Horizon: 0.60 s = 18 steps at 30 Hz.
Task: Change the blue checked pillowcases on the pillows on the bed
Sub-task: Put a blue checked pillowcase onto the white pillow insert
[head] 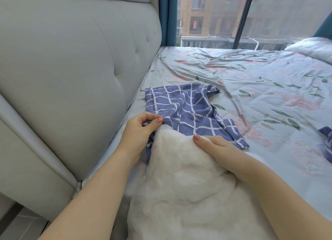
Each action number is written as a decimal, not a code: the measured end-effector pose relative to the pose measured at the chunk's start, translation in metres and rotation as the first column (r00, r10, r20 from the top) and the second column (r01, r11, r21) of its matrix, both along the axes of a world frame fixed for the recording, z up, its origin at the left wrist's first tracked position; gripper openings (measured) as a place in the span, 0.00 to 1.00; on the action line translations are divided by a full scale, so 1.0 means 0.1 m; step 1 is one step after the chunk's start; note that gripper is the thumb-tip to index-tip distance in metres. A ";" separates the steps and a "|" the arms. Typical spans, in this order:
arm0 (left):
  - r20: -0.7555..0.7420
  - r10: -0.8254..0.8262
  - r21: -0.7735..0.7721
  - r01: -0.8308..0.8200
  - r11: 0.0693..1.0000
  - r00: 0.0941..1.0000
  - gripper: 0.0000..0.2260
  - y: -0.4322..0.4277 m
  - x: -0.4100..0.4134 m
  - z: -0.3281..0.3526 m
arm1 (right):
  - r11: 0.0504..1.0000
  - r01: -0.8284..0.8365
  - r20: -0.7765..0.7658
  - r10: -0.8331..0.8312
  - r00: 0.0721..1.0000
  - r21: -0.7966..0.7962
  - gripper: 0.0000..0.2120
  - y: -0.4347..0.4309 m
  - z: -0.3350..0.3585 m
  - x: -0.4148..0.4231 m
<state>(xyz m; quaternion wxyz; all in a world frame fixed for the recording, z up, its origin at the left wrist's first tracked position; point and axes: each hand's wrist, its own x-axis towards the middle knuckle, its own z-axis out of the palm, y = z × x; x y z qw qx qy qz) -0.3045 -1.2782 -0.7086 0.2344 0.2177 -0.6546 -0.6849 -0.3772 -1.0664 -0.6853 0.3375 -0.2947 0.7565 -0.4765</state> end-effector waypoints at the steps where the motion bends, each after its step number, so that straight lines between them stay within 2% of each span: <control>1: 0.009 -0.010 0.040 0.010 0.999 1.000 0.02 0.01 0.00 0.00 | 1.000 0.000 0.000 0.000 1.000 -0.001 0.21 0.00 0.00 0.00; 8: -0.038 -0.017 0.095 0.021 0.995 0.999 0.02 0.09 0.03 0.05 | 1.000 -0.008 0.006 0.008 1.000 0.013 0.19 -0.01 0.00 -0.01; 13: -0.109 -0.083 0.137 0.098 0.986 0.991 0.06 0.21 0.04 0.12 | 0.994 -0.100 0.006 0.101 0.995 -0.039 0.14 -0.04 -0.05 -0.02; 18: -0.106 -0.177 0.085 0.186 0.979 0.978 0.06 0.26 0.05 0.13 | 0.992 -0.077 -0.023 0.075 0.997 -0.101 0.26 -0.11 -0.19 -0.10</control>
